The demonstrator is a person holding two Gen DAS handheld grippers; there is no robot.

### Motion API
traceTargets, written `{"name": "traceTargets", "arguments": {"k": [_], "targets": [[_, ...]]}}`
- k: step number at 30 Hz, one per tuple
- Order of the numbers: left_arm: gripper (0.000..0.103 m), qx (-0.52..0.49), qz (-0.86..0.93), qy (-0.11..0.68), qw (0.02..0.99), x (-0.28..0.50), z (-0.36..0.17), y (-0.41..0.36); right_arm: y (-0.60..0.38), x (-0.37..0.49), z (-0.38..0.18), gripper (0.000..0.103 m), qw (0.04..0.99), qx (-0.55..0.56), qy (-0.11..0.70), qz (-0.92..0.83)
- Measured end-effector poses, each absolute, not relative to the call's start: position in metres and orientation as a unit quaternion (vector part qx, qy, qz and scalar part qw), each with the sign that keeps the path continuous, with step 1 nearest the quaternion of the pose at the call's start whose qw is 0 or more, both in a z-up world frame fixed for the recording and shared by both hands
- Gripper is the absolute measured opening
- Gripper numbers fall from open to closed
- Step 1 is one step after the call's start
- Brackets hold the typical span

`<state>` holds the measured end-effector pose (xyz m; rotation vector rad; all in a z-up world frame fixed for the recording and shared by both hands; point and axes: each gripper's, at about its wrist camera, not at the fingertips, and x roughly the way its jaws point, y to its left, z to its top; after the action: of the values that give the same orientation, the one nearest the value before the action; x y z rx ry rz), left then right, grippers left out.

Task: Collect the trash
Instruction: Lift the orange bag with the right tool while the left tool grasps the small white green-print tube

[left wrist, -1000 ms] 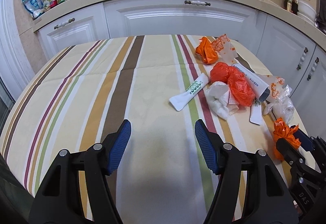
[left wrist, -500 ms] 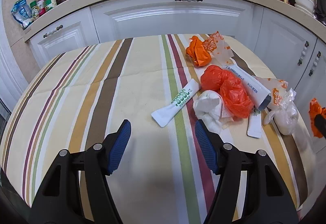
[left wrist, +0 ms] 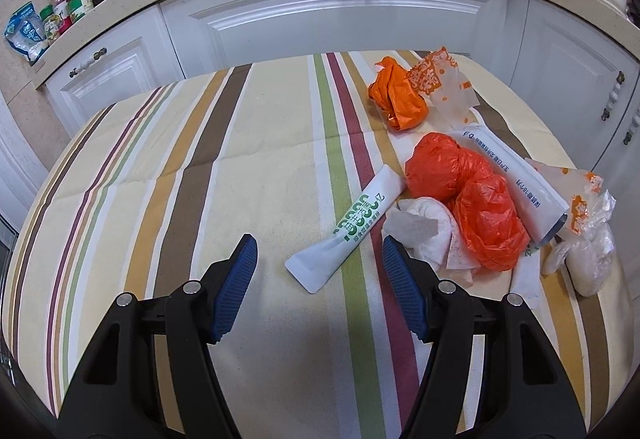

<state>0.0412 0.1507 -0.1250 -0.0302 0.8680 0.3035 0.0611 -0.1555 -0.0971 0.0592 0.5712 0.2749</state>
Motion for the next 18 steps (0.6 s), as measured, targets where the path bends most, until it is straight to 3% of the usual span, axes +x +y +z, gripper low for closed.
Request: {"name": "traceTargets", "arguments": {"k": [11, 18], "targets": [[0.061, -0.039, 0.141, 0.427, 0.892, 0.035, -0.130, 0.164, -0.157, 0.066, -0.102, 0.043, 0.948, 0.028, 0.288, 0.134], [0.032, -0.040, 0.113, 0.434, 0.893, 0.043, -0.137, 0.160, -0.158, 0.069, -0.103, 0.043, 0.947, 0.028, 0.292, 0.129]]}}
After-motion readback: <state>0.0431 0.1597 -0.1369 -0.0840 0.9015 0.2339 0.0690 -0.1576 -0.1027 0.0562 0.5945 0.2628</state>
